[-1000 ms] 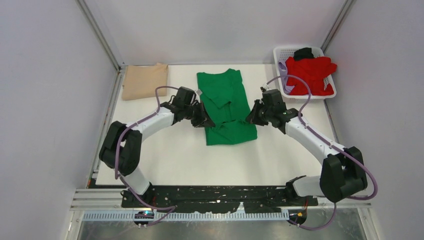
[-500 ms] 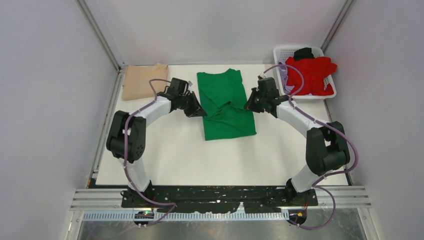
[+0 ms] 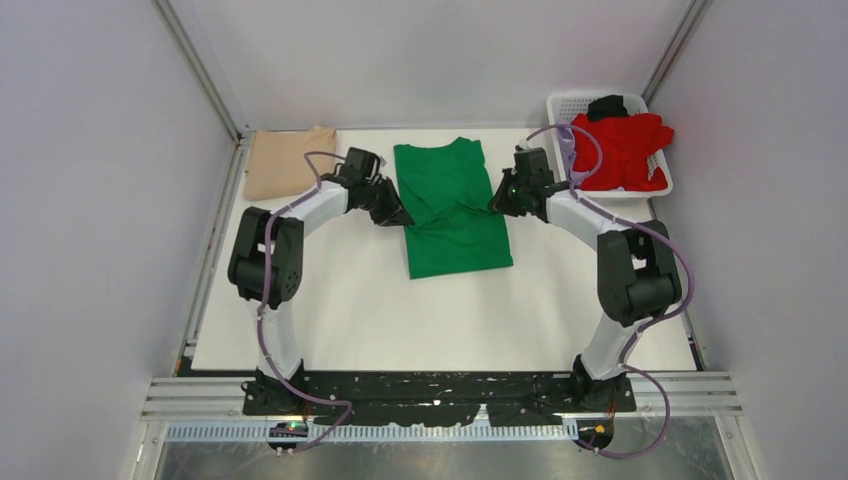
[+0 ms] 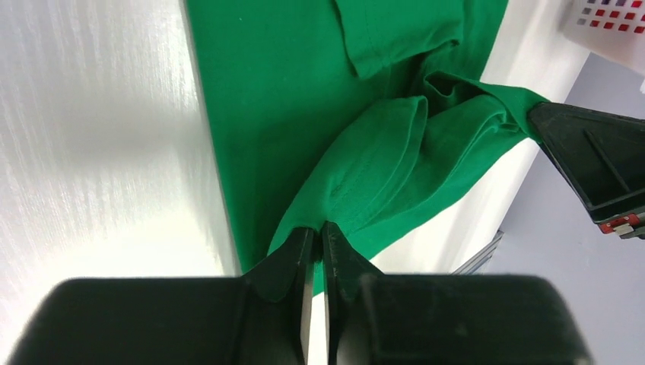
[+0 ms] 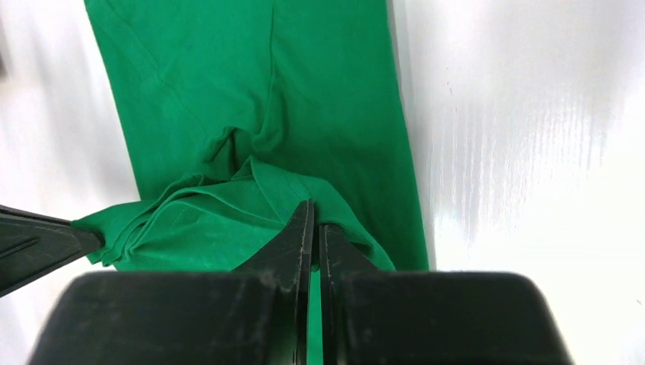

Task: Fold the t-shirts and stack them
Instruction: Fold the folded rectangular tshirt in 1/3 of the way, then grab one side of the 2/3 rectangular tshirt with both arms

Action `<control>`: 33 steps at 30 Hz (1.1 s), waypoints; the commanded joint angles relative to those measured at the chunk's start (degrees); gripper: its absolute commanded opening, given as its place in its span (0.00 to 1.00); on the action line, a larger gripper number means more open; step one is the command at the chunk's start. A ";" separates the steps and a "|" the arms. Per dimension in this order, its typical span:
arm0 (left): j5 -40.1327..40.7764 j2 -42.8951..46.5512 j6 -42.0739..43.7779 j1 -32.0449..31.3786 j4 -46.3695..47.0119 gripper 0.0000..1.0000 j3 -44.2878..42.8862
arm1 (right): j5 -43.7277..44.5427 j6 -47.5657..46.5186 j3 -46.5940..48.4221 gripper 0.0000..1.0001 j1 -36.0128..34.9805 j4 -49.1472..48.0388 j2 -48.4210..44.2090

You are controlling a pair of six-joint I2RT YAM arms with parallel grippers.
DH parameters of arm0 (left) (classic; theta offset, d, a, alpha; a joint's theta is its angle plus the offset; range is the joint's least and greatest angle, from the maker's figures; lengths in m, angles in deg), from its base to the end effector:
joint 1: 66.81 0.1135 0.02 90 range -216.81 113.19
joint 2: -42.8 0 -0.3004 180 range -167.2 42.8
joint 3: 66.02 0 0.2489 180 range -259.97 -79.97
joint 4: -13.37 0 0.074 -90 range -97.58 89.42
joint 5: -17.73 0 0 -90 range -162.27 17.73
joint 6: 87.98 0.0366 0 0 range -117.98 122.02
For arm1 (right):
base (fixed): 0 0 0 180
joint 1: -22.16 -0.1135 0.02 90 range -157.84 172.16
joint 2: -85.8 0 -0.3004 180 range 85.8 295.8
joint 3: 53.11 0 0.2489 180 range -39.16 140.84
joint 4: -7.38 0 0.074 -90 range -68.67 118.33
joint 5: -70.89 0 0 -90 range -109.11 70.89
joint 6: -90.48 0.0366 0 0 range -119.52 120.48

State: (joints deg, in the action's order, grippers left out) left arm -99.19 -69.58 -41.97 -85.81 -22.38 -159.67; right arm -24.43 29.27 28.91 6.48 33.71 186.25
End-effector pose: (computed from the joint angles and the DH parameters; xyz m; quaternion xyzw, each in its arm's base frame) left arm 0.4031 -0.1563 0.2246 -0.1311 0.9196 -0.3440 0.1371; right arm 0.3736 0.1084 0.2525 0.0875 0.9181 0.1850 0.3394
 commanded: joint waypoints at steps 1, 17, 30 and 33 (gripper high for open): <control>1.65 -1.73 -0.09 1.06 0.14 0.15 -3.93 | -0.91 -0.78 3.64 0.08 0.60 -5.02 2.67; 6.05 14.89 2.15 3.12 0.81 1.00 4.02 | -2.21 -2.70 -3.40 0.95 3.00 -3.05 -8.40; 11.25 21.09 1.98 -6.61 -3.33 0.98 19.57 | -1.90 -2.15 -22.96 0.95 3.01 0.72 -24.84; 10.15 18.73 1.23 -7.07 -2.48 0.96 19.66 | -1.75 -1.94 -23.52 0.95 3.04 1.51 -24.54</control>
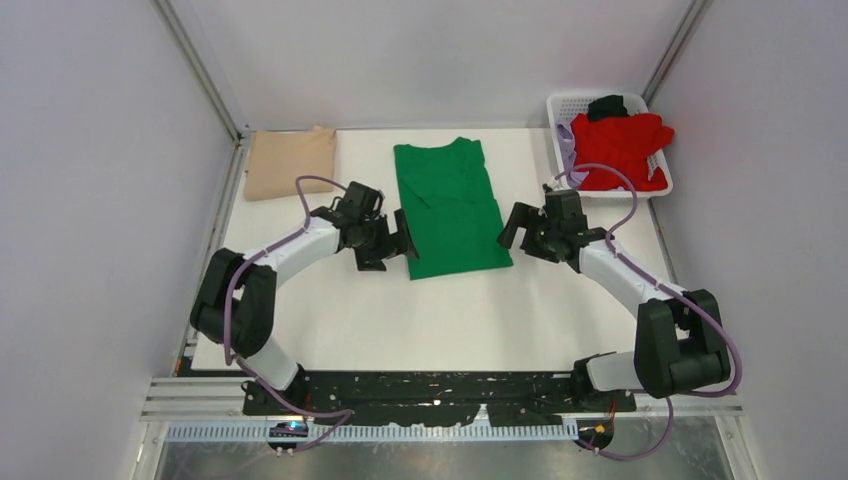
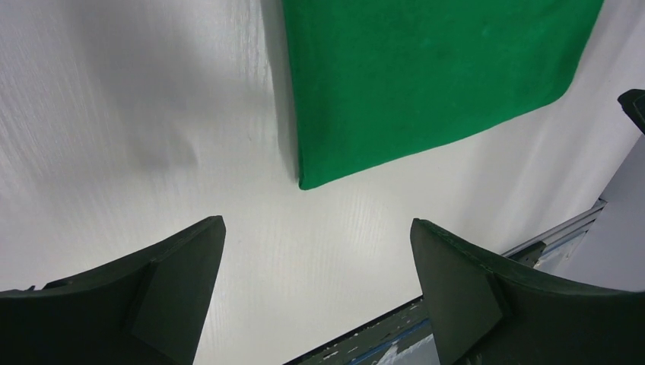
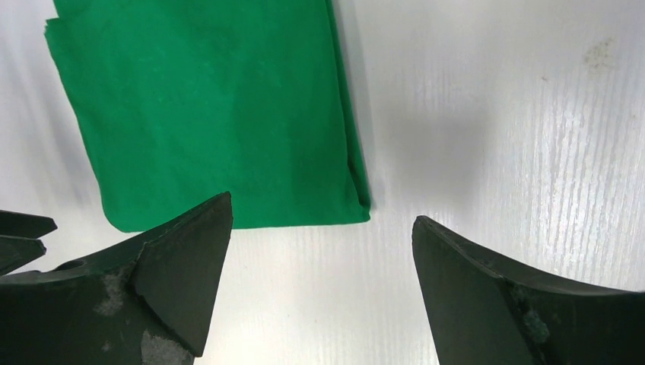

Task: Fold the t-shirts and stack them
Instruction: Grab one side of the 2/3 rectangular tshirt with both arms

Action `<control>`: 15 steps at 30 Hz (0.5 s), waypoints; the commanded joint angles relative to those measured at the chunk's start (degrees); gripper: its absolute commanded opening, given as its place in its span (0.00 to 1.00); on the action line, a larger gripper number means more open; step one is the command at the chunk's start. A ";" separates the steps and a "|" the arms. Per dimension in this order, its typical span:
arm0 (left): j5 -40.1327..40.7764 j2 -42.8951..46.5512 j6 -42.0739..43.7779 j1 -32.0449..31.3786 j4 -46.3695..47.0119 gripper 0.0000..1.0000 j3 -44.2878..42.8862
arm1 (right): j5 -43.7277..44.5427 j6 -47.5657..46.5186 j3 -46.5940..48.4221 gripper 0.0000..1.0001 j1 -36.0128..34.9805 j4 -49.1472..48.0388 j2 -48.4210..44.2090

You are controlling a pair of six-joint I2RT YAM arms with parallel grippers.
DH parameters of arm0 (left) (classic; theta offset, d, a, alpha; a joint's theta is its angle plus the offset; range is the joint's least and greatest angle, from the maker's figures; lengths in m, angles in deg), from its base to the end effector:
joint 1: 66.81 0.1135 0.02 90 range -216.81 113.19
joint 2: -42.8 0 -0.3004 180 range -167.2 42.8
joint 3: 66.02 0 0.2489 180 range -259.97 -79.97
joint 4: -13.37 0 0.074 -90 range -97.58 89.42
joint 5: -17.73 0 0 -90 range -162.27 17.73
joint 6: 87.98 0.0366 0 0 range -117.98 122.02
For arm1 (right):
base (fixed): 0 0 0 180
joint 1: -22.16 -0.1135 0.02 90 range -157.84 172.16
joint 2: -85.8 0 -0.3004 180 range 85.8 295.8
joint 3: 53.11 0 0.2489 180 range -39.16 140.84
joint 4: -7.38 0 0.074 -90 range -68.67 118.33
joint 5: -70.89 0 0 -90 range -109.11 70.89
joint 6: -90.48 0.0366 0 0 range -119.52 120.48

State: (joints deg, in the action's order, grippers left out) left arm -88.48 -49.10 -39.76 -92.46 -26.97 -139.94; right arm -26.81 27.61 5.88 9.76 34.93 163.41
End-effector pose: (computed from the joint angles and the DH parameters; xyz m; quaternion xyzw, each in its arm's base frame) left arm 0.2877 -0.1495 0.2440 -0.0955 0.9484 -0.2628 0.1495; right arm 0.2605 0.0623 0.2479 0.0938 0.9212 0.1846 0.3294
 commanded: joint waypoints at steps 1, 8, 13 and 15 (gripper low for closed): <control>-0.85 -2.55 -1.28 -0.45 2.40 0.94 -0.14 | 0.65 -0.26 -0.52 0.95 -0.20 0.39 -1.55; -1.78 -6.69 -2.75 -1.77 3.94 0.66 -0.02 | 0.85 -0.09 -0.72 0.96 -0.16 0.28 0.37; -1.98 -9.28 -3.81 -2.80 4.15 0.50 -0.46 | 0.83 -0.21 -0.55 0.96 0.00 0.11 1.78; -2.30 -10.28 -4.09 -2.91 4.07 0.50 -1.16 | 0.56 -0.29 -0.51 0.96 0.12 -0.16 2.04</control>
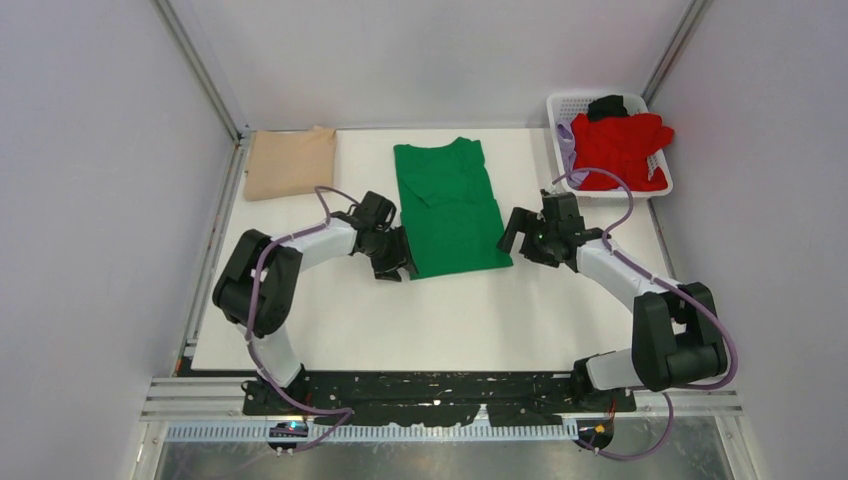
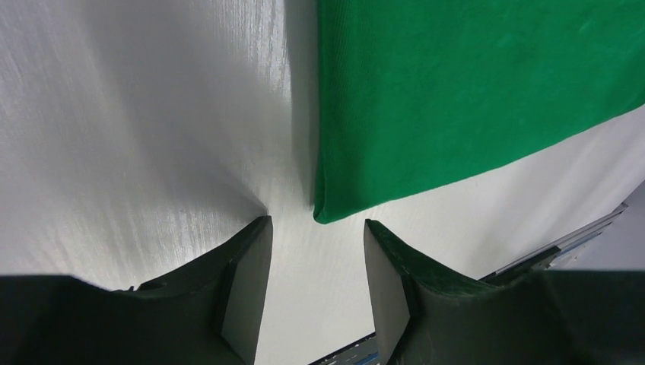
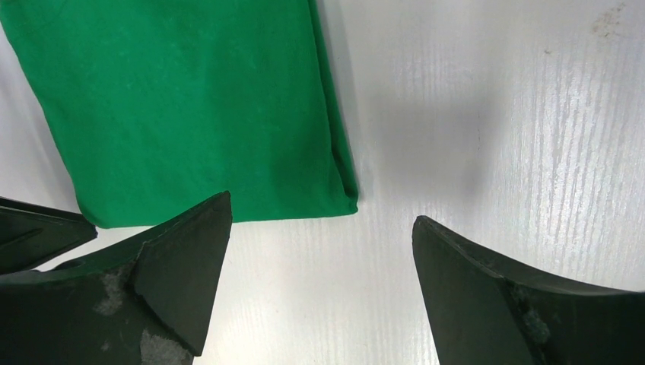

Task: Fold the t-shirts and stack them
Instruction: Grab one side of the 2/3 rectangular tshirt with both arms

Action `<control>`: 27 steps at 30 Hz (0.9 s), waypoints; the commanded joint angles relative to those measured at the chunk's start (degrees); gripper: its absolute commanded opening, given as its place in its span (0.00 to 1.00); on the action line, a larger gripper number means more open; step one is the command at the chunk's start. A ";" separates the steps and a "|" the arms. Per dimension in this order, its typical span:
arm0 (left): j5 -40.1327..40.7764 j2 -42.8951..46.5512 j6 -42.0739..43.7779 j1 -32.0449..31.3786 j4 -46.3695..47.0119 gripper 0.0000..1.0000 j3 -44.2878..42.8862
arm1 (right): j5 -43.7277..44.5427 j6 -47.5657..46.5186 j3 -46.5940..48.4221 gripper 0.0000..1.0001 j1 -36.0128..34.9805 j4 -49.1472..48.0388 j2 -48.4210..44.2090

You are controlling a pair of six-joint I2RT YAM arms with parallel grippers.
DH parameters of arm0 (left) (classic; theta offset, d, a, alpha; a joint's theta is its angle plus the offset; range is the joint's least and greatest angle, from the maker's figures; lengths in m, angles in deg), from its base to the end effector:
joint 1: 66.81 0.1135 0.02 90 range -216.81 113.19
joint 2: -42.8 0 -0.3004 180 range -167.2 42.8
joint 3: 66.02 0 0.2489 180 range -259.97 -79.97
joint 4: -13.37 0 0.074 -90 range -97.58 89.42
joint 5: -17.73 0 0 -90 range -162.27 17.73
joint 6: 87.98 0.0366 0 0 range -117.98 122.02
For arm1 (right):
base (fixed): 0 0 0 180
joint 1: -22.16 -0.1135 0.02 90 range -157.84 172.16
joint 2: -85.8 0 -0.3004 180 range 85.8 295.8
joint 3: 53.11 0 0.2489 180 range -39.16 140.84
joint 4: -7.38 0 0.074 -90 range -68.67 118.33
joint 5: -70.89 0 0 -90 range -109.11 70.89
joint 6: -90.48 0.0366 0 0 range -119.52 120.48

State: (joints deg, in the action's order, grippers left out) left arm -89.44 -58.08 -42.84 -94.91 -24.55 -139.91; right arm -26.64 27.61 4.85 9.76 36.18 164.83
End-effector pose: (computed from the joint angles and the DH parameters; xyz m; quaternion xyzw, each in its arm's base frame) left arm 0.2990 -0.1719 0.1969 -0.1086 0.9596 -0.2449 0.0861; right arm 0.2589 0.0618 0.2346 0.0978 0.9324 0.1738 0.3013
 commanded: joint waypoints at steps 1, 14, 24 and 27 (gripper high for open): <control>-1.29 -1.73 -1.02 -0.44 1.49 0.50 -1.60 | 0.31 -0.36 0.52 0.96 0.15 -1.49 0.70; -0.60 -5.54 -1.77 -2.73 -1.13 0.32 -5.40 | -1.79 -0.22 0.32 0.99 0.36 -3.23 3.21; 5.12 -6.13 -1.32 -3.98 -7.57 0.00 -8.33 | -3.43 0.07 0.70 0.92 0.45 -4.68 6.31; 5.93 -5.23 -0.65 -3.98 -7.78 0.00 -8.34 | -2.68 -0.13 0.79 0.82 0.47 -4.53 7.16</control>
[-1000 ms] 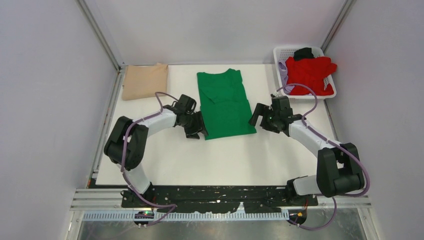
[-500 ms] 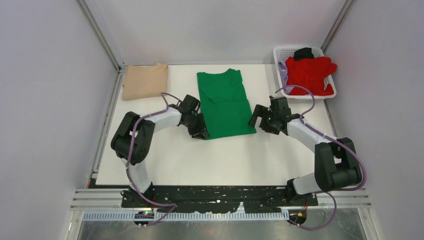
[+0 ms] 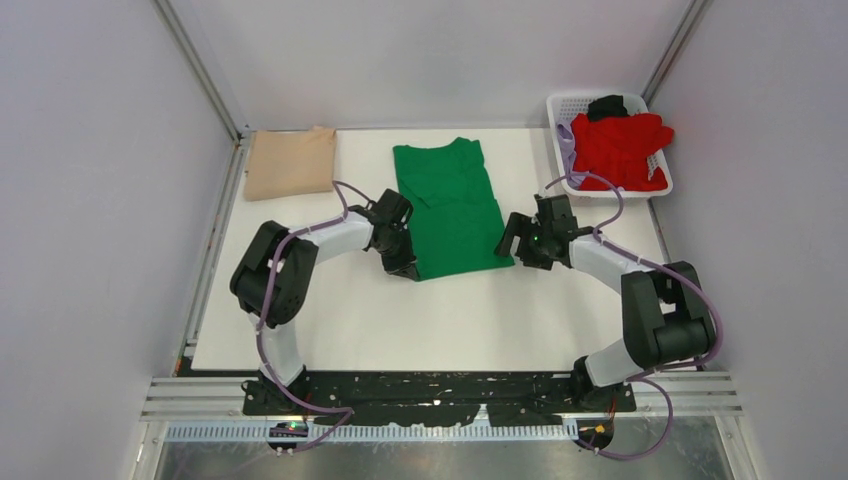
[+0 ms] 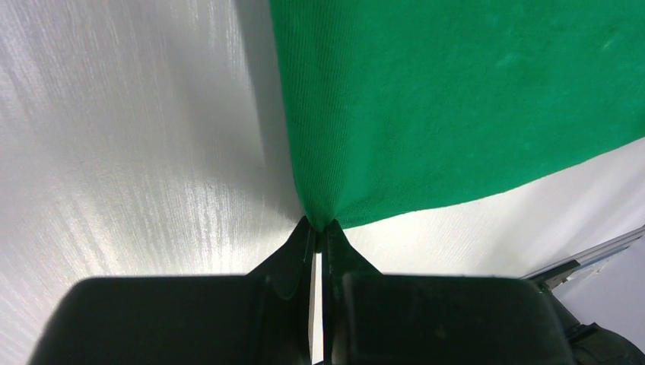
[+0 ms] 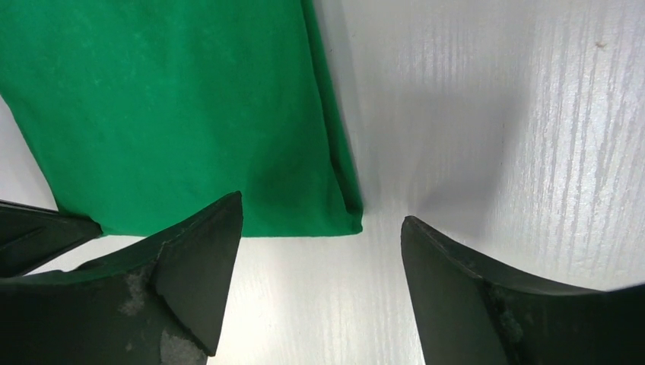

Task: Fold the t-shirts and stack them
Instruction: Grab one side of the 2/3 rectangular tshirt with both arms

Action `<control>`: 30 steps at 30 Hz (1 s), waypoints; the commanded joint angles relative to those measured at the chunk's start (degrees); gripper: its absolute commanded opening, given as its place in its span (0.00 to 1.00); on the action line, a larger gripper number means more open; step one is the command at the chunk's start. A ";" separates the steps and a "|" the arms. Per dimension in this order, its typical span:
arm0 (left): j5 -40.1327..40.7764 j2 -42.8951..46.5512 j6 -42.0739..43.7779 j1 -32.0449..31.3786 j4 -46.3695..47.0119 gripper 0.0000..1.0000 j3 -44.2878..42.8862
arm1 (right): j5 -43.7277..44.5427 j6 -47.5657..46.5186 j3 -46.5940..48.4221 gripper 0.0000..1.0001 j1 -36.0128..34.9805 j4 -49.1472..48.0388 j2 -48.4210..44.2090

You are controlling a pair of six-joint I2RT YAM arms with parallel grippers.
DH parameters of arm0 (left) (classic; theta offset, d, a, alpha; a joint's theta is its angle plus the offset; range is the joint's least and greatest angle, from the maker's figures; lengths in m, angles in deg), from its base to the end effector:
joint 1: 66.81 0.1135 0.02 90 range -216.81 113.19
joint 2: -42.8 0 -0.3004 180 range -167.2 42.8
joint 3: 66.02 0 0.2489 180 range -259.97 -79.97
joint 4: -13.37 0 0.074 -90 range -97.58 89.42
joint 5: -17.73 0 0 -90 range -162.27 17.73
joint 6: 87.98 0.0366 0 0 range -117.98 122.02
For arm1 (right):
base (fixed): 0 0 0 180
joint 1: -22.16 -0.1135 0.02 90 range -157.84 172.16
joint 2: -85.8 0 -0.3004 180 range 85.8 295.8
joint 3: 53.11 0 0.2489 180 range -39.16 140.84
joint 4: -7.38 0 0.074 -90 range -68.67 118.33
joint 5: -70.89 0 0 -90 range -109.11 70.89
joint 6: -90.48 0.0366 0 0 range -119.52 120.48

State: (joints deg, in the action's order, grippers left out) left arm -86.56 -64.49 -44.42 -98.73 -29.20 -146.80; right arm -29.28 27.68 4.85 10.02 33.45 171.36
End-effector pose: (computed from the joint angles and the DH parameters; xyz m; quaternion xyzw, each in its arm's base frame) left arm 0.3102 -0.2039 0.1870 -0.1009 0.9708 -0.2086 0.0624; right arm 0.2748 0.0657 0.2090 0.0966 0.9419 0.1838 0.2641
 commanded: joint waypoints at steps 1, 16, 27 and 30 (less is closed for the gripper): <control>3.33 1.49 1.10 -0.20 -3.33 0.00 -1.47 | 0.35 -0.21 0.90 0.80 0.20 -1.73 0.82; 2.77 2.98 1.20 -0.19 -2.58 0.00 -1.28 | -4.21 0.18 1.22 0.25 0.08 -1.75 5.50; 2.90 13.01 4.11 -1.39 -2.35 0.00 7.83 | -11.58 -1.87 -5.00 0.05 -0.36 0.86 -4.75; 2.25 20.35 5.01 -2.53 -2.90 0.00 13.76 | -14.91 -4.97 -7.82 0.05 -2.11 6.72 -11.17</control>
State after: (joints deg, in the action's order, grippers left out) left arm -84.04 -53.27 -42.03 -99.69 -30.65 -138.51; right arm -38.83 26.78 -0.35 9.65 33.99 168.04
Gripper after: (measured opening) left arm 0.023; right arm 0.068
